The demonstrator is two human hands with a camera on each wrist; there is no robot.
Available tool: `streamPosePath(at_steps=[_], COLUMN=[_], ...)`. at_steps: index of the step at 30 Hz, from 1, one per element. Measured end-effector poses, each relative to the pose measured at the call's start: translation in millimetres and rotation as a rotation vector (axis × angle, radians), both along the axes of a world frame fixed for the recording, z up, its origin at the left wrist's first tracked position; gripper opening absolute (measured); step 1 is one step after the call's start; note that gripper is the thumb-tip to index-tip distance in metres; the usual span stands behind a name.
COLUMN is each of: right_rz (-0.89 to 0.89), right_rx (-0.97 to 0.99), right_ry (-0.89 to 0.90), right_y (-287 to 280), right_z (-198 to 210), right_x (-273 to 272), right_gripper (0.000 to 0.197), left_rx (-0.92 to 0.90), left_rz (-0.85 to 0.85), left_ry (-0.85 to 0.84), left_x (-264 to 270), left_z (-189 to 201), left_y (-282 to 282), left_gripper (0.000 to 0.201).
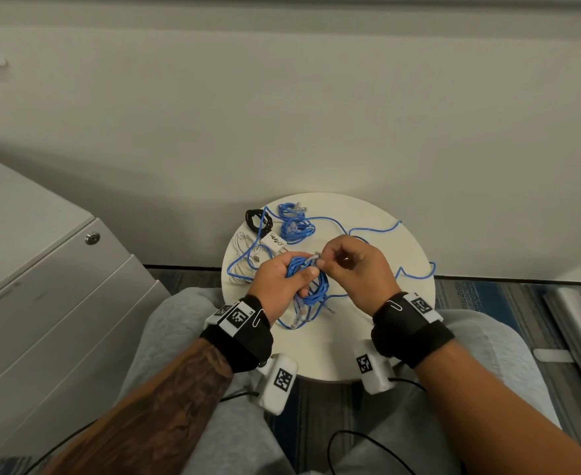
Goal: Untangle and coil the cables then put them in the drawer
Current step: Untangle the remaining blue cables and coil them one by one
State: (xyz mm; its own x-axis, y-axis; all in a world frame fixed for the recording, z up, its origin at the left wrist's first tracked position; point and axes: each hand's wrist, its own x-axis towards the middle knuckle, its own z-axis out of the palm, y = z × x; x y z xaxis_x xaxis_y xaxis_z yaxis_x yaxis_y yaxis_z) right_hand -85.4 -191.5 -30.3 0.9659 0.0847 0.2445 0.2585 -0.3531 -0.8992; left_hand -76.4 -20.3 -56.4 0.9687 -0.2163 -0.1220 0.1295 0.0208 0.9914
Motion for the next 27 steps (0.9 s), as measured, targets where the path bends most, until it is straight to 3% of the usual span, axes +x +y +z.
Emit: streamPosePath(at_steps=[6, 11, 18, 24, 27], right_rz=[-0.016, 0.060, 0.221, 0.022, -0.007], right_rx=[0.130, 0.110, 0.091, 0.193, 0.181], right_ry=[0.063, 0.060, 0.092, 0.052, 0.038], right_y=[1.6, 6.8, 30.3, 45.5, 46.6], right_z=[-1.6, 2.7, 14.5, 8.5, 9.7], right_x=[-4.3, -4.8, 9.3, 14.7, 16.3], right_gripper=[0.018, 0.020, 0.027, 0.011, 0.008], left_rx=[-0.022, -0.067, -0.266, -0.471, -0.472], left_rz=[0.037, 0.079, 0.180, 0.094, 0.080], left_ry=[0.001, 0.016, 0.085, 0.182, 0.201], left_x=[0.2, 2.9, 6.7, 4.7, 5.8], left_z=[5.1, 9.0, 15.9, 19.5, 18.3], left_y=[-0.3, 5.9, 24.7, 21.1, 23.3], left_gripper=[0.017, 0.011, 0.017, 0.015, 0.022])
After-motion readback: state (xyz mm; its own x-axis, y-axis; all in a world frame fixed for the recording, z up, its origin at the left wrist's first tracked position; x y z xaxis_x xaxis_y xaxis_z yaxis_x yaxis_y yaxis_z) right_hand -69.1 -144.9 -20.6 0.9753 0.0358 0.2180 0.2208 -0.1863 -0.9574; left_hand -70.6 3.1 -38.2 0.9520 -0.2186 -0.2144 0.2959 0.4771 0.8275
